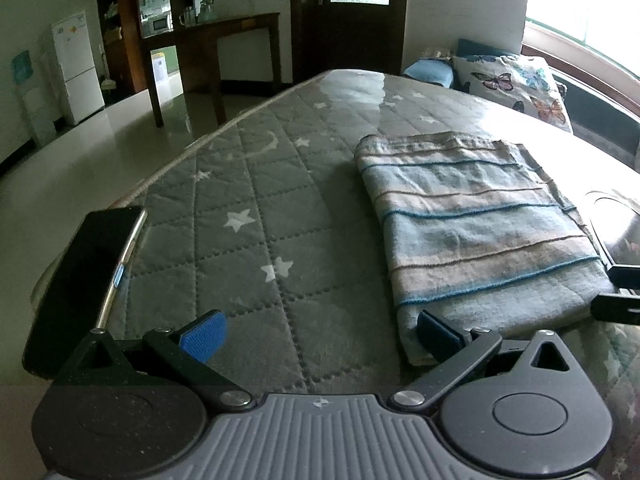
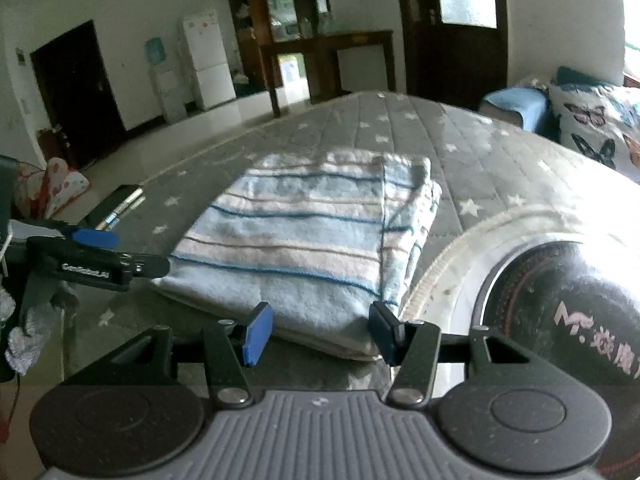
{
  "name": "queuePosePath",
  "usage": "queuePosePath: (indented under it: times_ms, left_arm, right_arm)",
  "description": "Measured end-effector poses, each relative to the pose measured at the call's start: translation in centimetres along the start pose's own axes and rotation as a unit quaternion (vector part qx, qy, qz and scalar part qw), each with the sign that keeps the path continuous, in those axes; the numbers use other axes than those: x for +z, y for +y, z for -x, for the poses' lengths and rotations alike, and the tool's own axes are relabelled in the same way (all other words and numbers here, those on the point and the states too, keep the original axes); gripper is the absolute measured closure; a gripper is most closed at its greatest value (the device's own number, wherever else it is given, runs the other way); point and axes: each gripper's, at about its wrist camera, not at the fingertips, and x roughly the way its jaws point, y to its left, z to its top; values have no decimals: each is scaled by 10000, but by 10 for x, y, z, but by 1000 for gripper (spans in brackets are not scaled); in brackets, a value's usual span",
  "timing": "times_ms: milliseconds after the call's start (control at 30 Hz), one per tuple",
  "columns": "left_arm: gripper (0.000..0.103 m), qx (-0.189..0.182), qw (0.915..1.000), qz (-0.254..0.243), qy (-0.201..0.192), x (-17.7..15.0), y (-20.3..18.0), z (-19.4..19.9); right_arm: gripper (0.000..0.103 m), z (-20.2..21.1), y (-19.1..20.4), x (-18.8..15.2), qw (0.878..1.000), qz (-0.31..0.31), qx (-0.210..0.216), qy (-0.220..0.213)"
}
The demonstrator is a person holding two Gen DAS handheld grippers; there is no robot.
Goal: Fold clothes
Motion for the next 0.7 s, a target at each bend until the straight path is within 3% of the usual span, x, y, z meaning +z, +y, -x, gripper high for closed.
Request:
queuePosePath:
  times_ms: [167,700]
  left_arm:
    - [0,16,10000,75,-33,-2,1,9]
    - [0,-178,9997,45,-132,-22,-7,40]
  right_arm:
    - [47,3,7,-1,9998,111,-158,-101]
    - [14,31,27,-28,9992,-4,-305,-240]
